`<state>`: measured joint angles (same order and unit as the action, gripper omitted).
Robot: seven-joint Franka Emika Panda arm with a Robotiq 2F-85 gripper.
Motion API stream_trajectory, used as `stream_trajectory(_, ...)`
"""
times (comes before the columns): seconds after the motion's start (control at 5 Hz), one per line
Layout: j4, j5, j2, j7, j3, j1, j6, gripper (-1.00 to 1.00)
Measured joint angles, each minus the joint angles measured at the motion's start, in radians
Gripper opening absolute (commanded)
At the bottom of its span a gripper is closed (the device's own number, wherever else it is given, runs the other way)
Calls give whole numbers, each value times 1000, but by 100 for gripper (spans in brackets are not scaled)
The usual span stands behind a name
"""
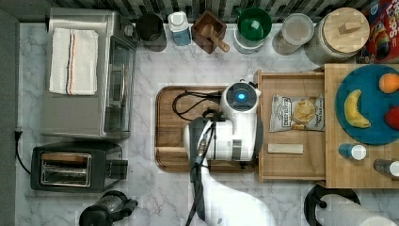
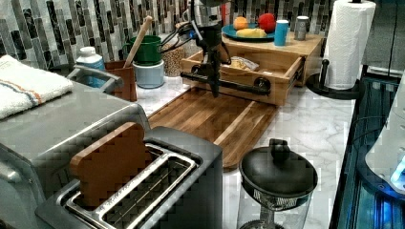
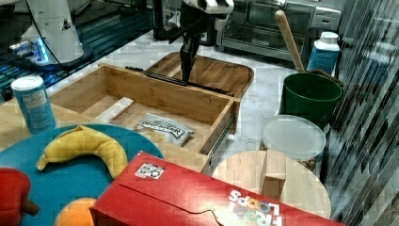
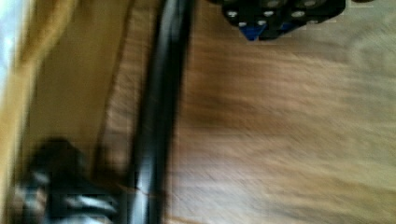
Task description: Close the drawer.
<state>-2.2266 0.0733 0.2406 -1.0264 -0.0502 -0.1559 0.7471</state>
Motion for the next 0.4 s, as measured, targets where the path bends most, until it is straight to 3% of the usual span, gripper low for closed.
stream_trajectory(0.4, 4, -10, 14, -66, 0, -89, 20, -100)
